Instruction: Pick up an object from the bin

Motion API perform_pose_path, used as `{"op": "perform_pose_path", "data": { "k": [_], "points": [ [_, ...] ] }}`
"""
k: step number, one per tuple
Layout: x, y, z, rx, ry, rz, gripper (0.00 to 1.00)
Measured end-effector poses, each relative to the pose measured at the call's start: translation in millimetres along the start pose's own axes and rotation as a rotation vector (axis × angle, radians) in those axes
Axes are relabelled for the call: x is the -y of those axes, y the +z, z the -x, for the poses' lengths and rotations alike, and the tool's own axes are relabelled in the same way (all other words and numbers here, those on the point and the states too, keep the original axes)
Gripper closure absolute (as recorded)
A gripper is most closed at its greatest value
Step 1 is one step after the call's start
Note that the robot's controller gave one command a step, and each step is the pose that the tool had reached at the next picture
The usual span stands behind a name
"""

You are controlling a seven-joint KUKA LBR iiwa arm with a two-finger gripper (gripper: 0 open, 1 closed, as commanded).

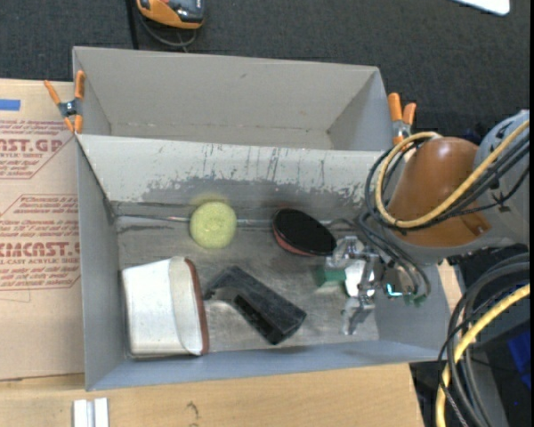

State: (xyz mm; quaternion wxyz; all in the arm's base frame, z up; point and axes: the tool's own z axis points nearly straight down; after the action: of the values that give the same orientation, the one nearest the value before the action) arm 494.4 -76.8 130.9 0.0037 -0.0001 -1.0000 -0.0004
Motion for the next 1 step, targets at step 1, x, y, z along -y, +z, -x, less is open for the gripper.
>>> {"op": "perform_pose_path", "data": {
  "k": [1],
  "points": [
    [-0.1, -3.4, 2.0, 0.007, -0.001, -0.001, 0.0]
  ]
}}
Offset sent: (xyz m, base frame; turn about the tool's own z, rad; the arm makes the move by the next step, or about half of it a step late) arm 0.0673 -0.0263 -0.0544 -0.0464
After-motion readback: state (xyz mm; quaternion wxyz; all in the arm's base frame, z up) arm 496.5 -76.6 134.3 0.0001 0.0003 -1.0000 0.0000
